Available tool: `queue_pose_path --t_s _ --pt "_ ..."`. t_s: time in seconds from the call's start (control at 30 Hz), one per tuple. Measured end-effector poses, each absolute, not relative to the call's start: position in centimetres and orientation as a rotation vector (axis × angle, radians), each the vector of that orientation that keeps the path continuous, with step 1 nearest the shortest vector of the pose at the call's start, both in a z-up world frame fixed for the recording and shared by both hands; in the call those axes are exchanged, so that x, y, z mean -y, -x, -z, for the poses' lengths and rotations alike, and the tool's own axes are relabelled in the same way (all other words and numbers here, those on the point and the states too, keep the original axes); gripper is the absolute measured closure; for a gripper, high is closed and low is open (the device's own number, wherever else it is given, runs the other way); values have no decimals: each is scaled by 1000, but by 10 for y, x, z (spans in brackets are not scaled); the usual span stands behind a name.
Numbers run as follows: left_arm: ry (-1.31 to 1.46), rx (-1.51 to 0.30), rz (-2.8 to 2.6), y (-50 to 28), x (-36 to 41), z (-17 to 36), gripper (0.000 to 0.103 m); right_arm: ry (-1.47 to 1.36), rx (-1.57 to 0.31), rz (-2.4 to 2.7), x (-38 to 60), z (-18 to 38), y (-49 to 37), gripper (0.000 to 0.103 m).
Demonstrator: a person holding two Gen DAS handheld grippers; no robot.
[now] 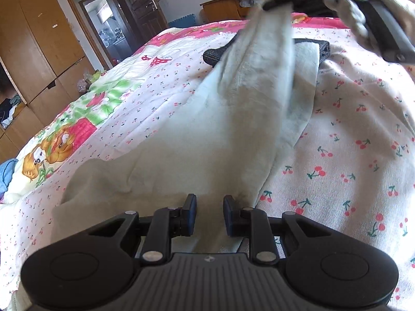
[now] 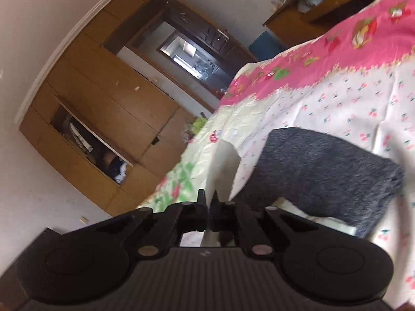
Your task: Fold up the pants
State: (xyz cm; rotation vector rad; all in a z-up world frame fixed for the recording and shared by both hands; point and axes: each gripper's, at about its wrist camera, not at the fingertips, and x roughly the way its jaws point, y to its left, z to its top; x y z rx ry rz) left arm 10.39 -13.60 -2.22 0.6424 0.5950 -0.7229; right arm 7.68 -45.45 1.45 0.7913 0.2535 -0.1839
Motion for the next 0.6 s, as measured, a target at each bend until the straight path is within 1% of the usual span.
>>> queue_pose_path --t_s 0.07,0.13,0.27,0.3,0.33,0.37,0.6 --pt "-647 -594 721 -103 136 23 65 -754 -333 228 457 -1 -73 95" --pt "-643 -598 721 -103 135 21 65 -775 -387 242 460 11 -71 95" --pt "-656 -602 712 -103 132 22 65 -811 -407 274 465 22 -62 92" --pt "-656 -603 711 -103 131 22 65 -828 -405 275 467 22 -61 88" --pt "-655 -604 711 -103 130 22 65 -846 -397 275 469 23 -58 81" --pt "-655 -603 710 -102 129 22 65 -857 -386 281 471 22 -55 78" --pt "-648 -611 695 -102 120 22 64 -853 -392 336 479 14 -40 78"
